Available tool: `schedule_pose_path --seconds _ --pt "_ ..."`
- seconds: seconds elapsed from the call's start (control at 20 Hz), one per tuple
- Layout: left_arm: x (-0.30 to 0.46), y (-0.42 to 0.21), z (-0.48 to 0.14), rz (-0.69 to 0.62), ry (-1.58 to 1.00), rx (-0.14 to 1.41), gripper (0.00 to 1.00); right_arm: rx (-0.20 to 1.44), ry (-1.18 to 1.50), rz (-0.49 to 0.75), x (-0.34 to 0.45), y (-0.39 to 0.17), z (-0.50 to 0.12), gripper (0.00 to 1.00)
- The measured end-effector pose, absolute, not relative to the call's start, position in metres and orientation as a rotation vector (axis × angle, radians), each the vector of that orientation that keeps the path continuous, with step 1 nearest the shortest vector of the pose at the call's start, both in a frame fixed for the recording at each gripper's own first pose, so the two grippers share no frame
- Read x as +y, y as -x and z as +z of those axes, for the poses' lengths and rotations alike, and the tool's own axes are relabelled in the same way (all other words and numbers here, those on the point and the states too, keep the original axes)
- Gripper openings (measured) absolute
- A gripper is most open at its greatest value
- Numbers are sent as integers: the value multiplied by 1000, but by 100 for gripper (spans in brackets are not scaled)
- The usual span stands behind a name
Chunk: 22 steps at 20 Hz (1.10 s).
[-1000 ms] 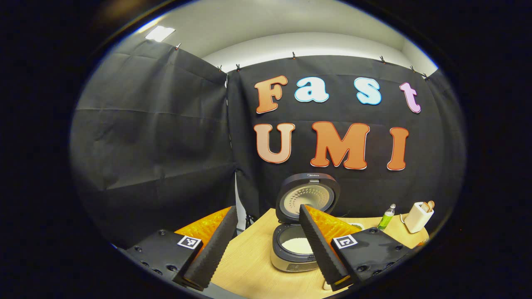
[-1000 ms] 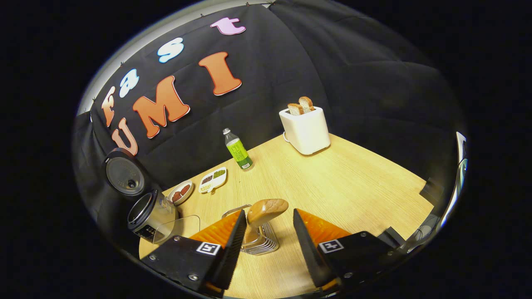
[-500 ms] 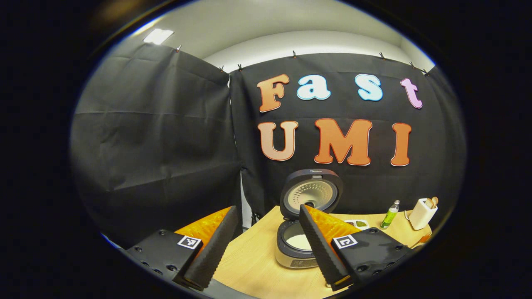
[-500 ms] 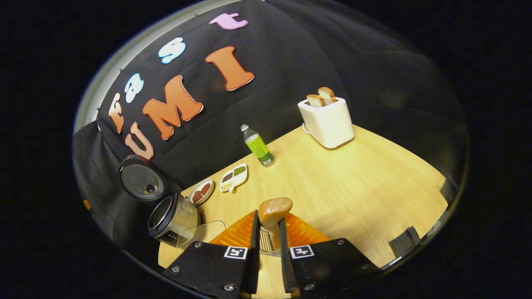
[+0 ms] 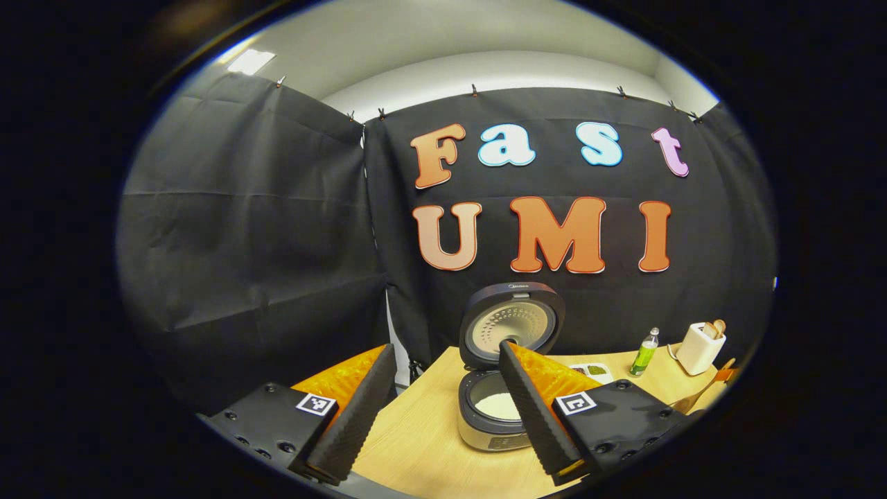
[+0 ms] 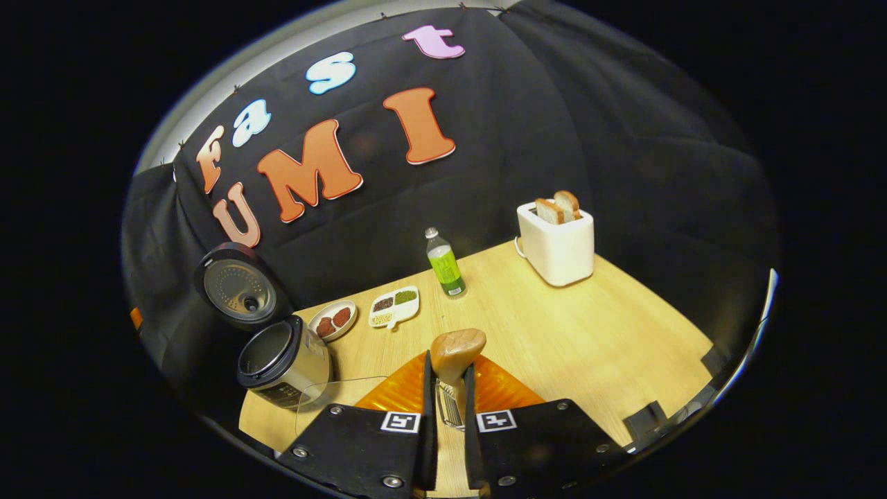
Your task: Close the left gripper, press the button to open the rice cooker; take a wooden spoon from the chopstick holder with the right hand, scoop a spoonful of rice and pour it into the rice cooker, then put the wooden spoon back into the chopstick holder.
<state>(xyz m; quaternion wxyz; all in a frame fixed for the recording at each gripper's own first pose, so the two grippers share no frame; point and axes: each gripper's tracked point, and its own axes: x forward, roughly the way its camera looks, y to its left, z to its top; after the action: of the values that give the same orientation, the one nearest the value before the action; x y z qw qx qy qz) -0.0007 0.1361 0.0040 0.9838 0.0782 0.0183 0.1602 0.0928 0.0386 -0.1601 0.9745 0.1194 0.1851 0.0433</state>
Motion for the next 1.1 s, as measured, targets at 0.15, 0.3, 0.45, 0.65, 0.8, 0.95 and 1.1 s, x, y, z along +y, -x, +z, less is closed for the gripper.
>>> schedule_pose_path --seconds 0.15,0.3,0.45,0.65,0.8,0.95,1.1 --pt "147 -7 2 294 -143 38 98 310 -189 111 58 -81 -124 15" --pt "162 -15 -2 275 -134 47 98 265 -150 169 94 -68 -100 16" --pt "177 -24 -6 263 -131 60 97 245 -113 238 137 -57 -94 16" --pt "189 -36 -12 239 -135 75 98 265 0 278 180 -53 -121 11" --pt "190 -45 -15 214 -140 85 98 310 37 300 204 -56 -158 11" --pt "184 -50 -19 181 -145 97 98 352 93 275 206 -68 -192 11" --pt "176 -56 -21 150 -146 100 98 364 144 242 202 -75 -214 11"
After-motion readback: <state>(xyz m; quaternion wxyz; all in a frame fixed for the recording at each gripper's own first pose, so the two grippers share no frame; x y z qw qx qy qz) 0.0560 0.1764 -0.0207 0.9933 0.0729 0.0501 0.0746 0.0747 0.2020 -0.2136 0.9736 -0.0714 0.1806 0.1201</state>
